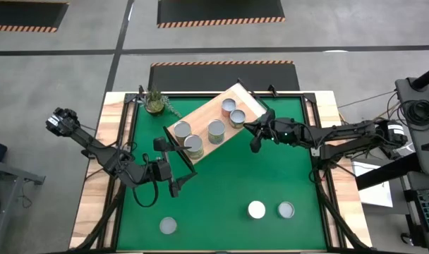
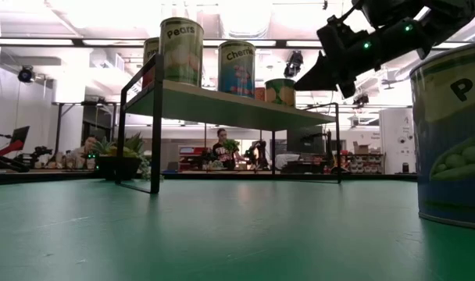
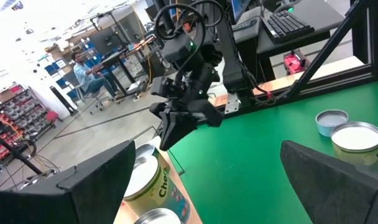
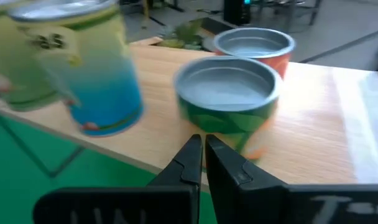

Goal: Pick and place cans onto a shelf
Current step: Put the dark green can on the shelf, then put the dark blue can on the shelf

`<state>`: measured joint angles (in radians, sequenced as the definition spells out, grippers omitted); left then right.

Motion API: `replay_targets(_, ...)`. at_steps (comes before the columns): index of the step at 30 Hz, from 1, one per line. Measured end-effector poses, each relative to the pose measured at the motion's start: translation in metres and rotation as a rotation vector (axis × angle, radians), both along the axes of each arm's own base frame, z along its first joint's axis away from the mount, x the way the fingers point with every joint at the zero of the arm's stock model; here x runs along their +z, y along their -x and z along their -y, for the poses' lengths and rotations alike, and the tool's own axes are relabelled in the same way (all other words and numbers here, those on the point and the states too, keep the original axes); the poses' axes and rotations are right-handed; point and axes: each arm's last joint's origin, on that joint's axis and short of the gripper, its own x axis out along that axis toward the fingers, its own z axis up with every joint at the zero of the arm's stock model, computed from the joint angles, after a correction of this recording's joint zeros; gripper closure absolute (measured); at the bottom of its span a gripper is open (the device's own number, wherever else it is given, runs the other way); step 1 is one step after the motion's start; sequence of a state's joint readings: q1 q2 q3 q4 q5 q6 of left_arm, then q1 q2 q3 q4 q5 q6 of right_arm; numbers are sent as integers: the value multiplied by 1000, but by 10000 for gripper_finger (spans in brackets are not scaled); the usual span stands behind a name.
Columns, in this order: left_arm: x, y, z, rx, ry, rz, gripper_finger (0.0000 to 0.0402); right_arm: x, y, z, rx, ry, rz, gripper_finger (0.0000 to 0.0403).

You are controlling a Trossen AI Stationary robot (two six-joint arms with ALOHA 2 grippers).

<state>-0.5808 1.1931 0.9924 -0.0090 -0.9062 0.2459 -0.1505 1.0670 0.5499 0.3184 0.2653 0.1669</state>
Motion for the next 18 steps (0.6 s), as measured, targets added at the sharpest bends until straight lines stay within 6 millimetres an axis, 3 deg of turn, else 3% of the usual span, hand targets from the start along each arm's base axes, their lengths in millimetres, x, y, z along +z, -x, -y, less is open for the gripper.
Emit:
replay_targets(10, 0, 0, 0, 0, 1, 0, 19, 23, 12, -27, 268, -161, 139, 394)
replay_targets(18, 0, 0, 0, 1, 9, 3, 19, 51, 10, -71, 401, -273, -41, 394)
